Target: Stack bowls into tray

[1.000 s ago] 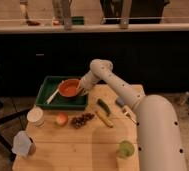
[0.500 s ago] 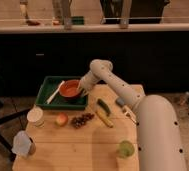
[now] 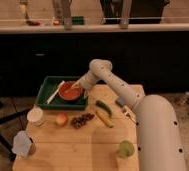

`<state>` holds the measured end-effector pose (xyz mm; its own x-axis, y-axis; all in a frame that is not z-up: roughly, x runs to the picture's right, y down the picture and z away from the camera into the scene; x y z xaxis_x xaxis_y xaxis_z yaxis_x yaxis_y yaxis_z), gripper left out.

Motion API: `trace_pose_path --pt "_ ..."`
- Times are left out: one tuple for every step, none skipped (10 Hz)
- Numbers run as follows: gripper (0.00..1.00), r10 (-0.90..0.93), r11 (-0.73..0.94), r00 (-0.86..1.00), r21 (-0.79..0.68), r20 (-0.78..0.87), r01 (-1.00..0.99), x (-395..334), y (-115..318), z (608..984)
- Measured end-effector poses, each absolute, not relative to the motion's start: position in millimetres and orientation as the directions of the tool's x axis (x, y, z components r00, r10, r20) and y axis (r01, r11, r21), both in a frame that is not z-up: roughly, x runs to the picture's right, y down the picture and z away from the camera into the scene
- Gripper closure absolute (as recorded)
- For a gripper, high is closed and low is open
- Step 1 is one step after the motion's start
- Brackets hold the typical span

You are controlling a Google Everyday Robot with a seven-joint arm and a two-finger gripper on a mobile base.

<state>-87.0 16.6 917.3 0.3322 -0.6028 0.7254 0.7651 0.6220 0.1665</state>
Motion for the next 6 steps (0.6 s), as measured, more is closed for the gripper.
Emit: trace_pose_path --pt "0.2 -0.603 0.622 0.332 0.166 0.725 0.766 -86.5 16.7 917.4" --pt "0.2 -0.603 0.621 0.333 0.164 0.725 0.767 -85.4 17.1 917.5" --pt "0.2 -0.603 0.62 0.333 0.162 0.725 0.768 -84.3 17.3 917.7" --pt "0.2 -0.603 0.62 0.334 0.162 0.725 0.768 -83.8 17.5 917.7" --pt "0.2 -0.603 0.619 0.334 0.16 0.725 0.768 -82.9 17.6 917.9" --pt "0.2 -0.602 0.619 0.335 0.159 0.725 0.769 -81.9 18.0 918.0"
